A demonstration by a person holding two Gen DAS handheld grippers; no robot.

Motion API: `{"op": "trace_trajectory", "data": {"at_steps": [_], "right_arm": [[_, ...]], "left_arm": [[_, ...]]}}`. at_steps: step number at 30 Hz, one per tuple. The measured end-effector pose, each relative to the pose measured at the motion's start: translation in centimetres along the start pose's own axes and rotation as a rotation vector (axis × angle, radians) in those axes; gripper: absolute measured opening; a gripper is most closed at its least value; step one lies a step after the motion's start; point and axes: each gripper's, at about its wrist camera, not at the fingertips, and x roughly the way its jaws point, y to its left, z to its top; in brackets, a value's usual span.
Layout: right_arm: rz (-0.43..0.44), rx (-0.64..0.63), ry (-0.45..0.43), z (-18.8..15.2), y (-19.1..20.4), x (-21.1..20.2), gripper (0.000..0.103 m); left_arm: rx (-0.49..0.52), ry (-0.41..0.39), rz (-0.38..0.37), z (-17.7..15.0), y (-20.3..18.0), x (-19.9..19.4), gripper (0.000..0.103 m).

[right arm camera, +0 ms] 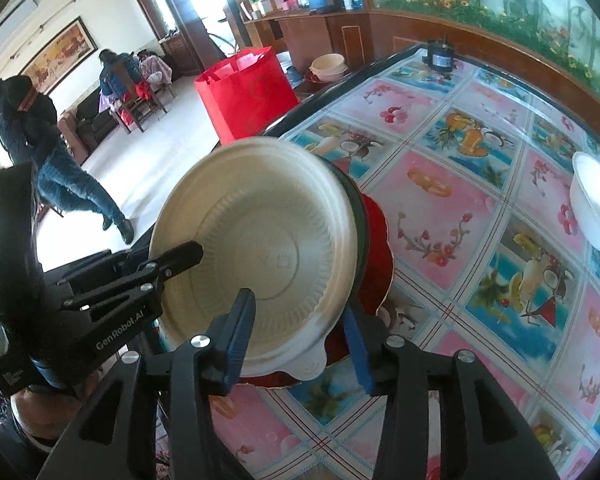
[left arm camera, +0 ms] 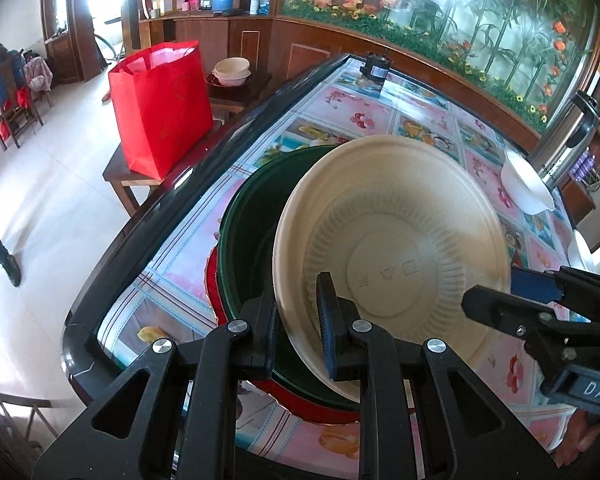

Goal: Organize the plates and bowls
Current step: 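Lower the tan bowl into the green basin, then open both grippers and withdraw from the tan bowl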

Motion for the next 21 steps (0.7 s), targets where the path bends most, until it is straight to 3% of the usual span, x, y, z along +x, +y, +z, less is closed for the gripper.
{"op": "trace_trajectory", "data": {"at_steps": [13,19,21], "right_arm": [[-0.012,0.025,-0.017,-0.2,-0.3,0.5,0.052],[-0.015,0.039,-0.044,-0.6,-0.8,-0.5,0.061],[-0.015,0.049,-0.051,-0.9,-1.2,-0.9,0.064]], "left_arm": [[0.023,-0.032,0.064,0.2,-0.6,0.6,0.017],[0.051,-0.068,0.111,0.3,-1.1,0.9,0.018],[0.056,-0.089,0.136,0.4,-1.1,0.8,0.022]]}}
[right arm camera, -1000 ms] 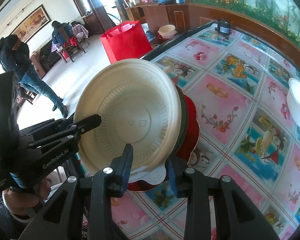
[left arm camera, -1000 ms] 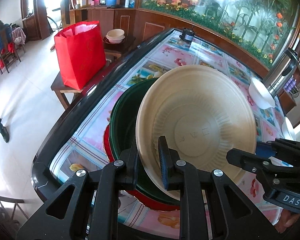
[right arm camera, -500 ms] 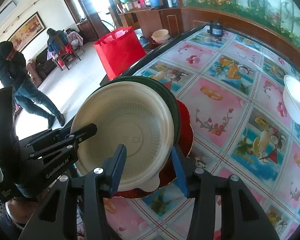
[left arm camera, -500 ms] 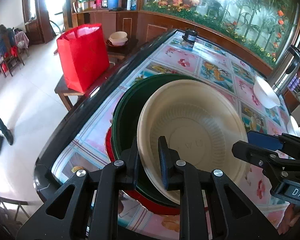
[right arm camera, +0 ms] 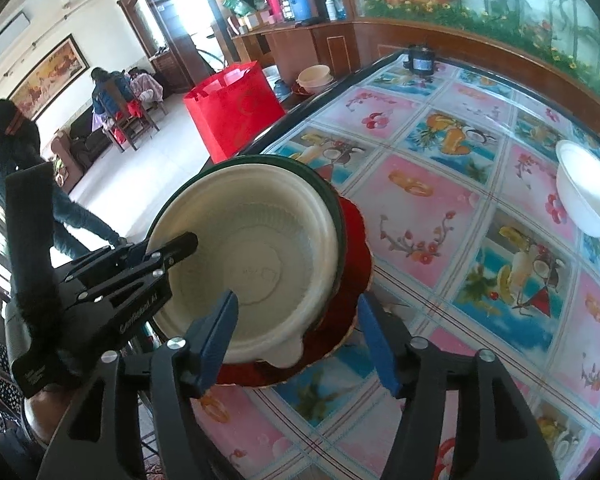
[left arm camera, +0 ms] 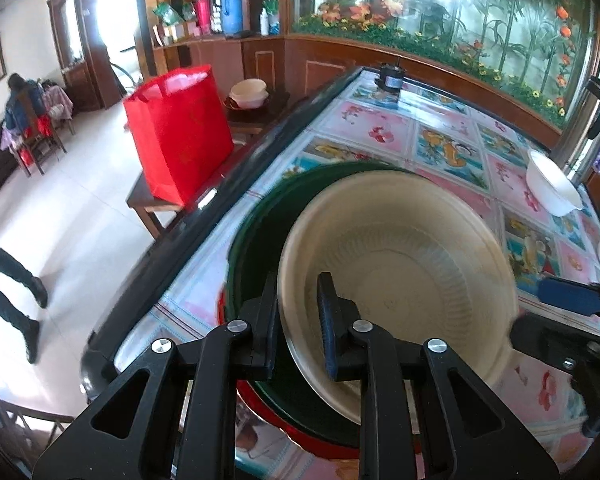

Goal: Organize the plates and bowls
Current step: 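Open both grippers and withdraw from the tan bowl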

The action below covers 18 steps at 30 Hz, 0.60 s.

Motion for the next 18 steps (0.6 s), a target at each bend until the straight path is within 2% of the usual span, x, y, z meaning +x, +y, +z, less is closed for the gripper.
{"op": "trace_trajectory", "data": {"at_steps": [2,5,7,12,13,18], "right_arm": [[0.001,0.016,-0.008,-0.3,-0.6,-0.3,0.066],[0.006,0.044,-0.017,-0.8,-1.5,-0.9,0.069],[0.005,0.054,-0.019,-1.0,-1.9,-1.1,0.07],[0.022,0.082,-0.033,-1.7,-2.8,-1.7,0.071],[0.022,0.087,-0.035,-1.9,-3.0,-1.8,0.071],[0.017,0.12,-0.053,-2.9,-4.1,-2.9,0.072]], "left_arm": [[0.002,-0.031,0.024,0.1,0.1,-0.3,0.032],[-0.003,-0.045,0.014,0.2,0.2,-0.6,0.041],[0.004,-0.053,0.022,0.3,0.0,-0.9,0.043],[-0.001,-0.137,0.01,0.4,-0.5,-2.7,0.055],[-0.004,-0.151,0.004,0.5,-0.6,-3.0,0.061],[0.004,-0.197,-0.028,0.3,-2.0,-4.5,0.062]]}}
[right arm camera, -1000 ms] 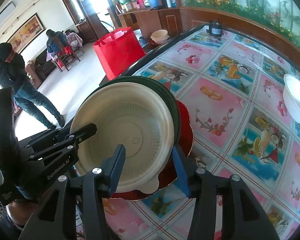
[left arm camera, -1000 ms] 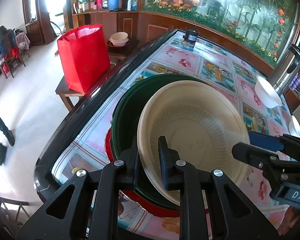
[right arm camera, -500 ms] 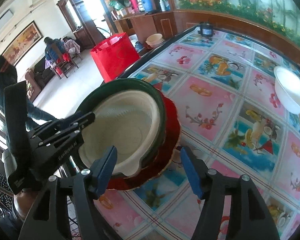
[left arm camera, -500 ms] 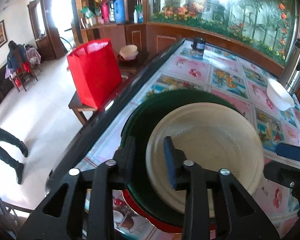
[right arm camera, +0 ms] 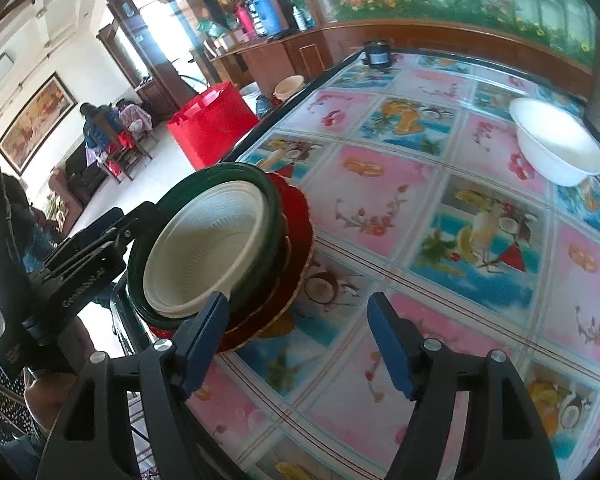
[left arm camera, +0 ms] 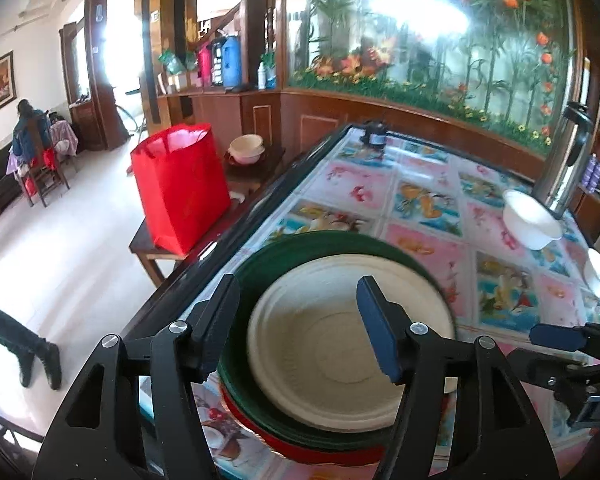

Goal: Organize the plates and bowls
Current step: 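Open both grippers and withdraw from the tan bowl, then move both grippers to the white bowl on the table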

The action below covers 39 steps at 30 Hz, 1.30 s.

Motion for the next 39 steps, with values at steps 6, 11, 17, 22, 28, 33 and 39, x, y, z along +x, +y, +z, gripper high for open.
{"op": "trace_trajectory", "data": {"at_steps": [6,11,17,22,28,33,39], "right_arm": [[-0.034,0.012,-0.034,-0.7,-1.1,-1.9,0.076],[-0.062,0.059,-0.06,-1.5,-3.2,-3.6,0.078],[-0.093,0.116,-0.076,-2.3,-6.0,-4.9,0.078],[-0.112,0.152,-0.086,-3.2,-7.7,-6.1,0.078],[-0.134,0.204,-0.099,-4.1,-10.2,-7.3,0.078],[-0.149,0.232,-0.097,-4.6,-11.8,-7.9,0.079],[-0.163,0.257,-0.107,-4.6,-13.5,-8.6,0.079]], "left_arm": [[0.013,0.002,-0.063,-0.2,-2.8,-0.3,0.062],[0.045,0.023,-0.104,-0.5,-5.6,0.1,0.062],[0.099,0.029,-0.139,-0.9,-8.8,0.0,0.062],[0.128,0.03,-0.161,-1.0,-10.8,0.0,0.062],[0.168,0.035,-0.193,-1.2,-13.5,0.0,0.062],[0.196,0.046,-0.226,-1.2,-15.9,0.3,0.062],[0.228,0.059,-0.255,-1.1,-18.7,0.8,0.062]]}}
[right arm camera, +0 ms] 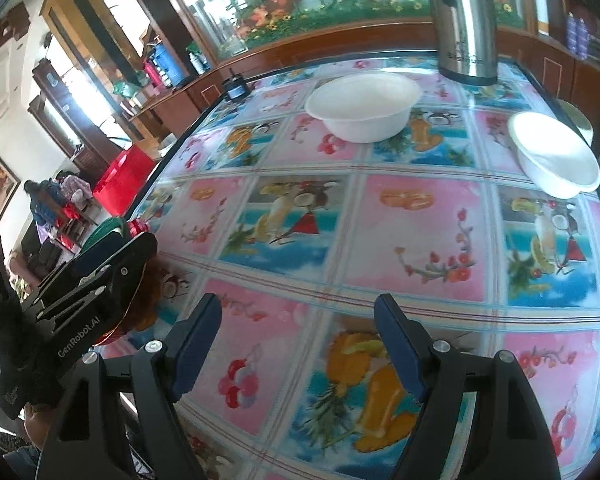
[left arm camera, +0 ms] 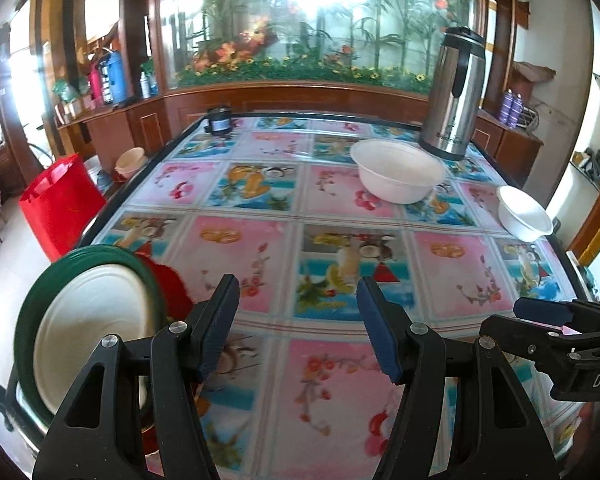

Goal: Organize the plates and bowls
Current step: 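Move both grippers to the white bowl on the table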

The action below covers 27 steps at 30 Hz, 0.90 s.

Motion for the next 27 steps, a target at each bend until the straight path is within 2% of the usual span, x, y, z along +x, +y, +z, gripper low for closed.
{"op": "trace_trajectory", "data": {"at_steps": [8,16,22,27], "right_arm": [[-0.03,0.029,-0.01,2.2,-2.8,0.2,0.079],[-0.091,0.033,0.02,7.0,-5.7,3.3,0.079],[-0.077,0.035,0.038,10.9,-6.9,5.9,0.079],[-0.086,0.073,0.036,14.0,-9.2,7.9,0.079]], "left_arm": [[0.002,0.063,-0.06,2.4,-1.8,3.0,0.062],[-0.053,0.132,-0.089,6.8,-2.8,8.2,0.062],[-0.104,0.156,-0.081,10.4,-3.8,12.3,0.062],[-0.131,0.188,-0.065,11.7,-4.4,15.8,0.062]]}}
